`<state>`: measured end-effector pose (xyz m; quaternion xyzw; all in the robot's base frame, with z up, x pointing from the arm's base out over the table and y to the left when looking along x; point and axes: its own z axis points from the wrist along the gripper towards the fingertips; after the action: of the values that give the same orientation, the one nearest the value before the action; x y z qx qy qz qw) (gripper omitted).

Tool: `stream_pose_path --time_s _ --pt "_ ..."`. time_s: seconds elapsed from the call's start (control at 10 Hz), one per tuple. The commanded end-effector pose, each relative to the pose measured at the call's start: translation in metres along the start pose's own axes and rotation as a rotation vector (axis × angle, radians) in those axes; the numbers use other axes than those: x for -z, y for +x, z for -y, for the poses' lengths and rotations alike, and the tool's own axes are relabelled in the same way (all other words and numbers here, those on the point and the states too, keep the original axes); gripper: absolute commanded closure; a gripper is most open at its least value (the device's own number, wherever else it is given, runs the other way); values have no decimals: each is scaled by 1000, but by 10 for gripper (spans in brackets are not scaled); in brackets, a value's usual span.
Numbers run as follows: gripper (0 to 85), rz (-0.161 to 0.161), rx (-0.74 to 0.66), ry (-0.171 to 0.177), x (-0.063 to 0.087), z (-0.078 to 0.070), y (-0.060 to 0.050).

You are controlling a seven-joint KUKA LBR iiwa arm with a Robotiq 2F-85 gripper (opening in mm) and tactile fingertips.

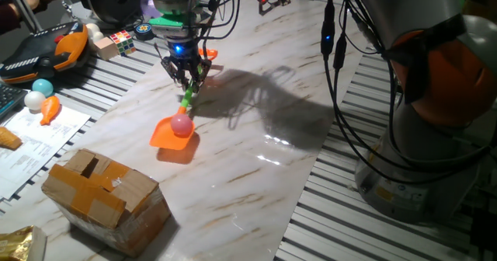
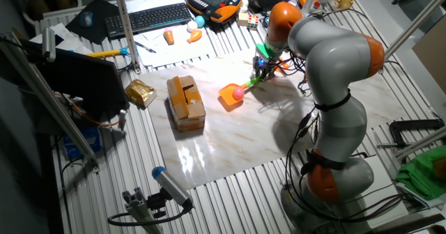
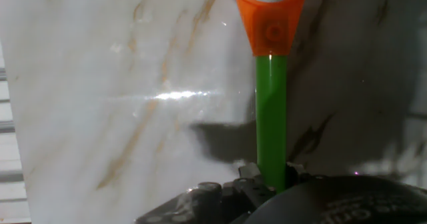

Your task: Use a shovel to scoop up an object

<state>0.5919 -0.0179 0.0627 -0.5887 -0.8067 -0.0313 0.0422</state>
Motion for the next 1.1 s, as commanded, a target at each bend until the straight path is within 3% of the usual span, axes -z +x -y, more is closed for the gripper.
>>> stream_pose_path --time_s 0.0,0.5,0.6,0.7,0.8,1.0 --pt "843 1 28 1 -1 0 0" --pt "843 -5 38 14 -5 0 1" --pt "713 -9 38 6 -7 0 1" --pt "470 -6 27 -4 -8 0 1" --pt "327 -3 25 -11 -8 0 2" --pt "233 0 24 -18 -9 0 3"
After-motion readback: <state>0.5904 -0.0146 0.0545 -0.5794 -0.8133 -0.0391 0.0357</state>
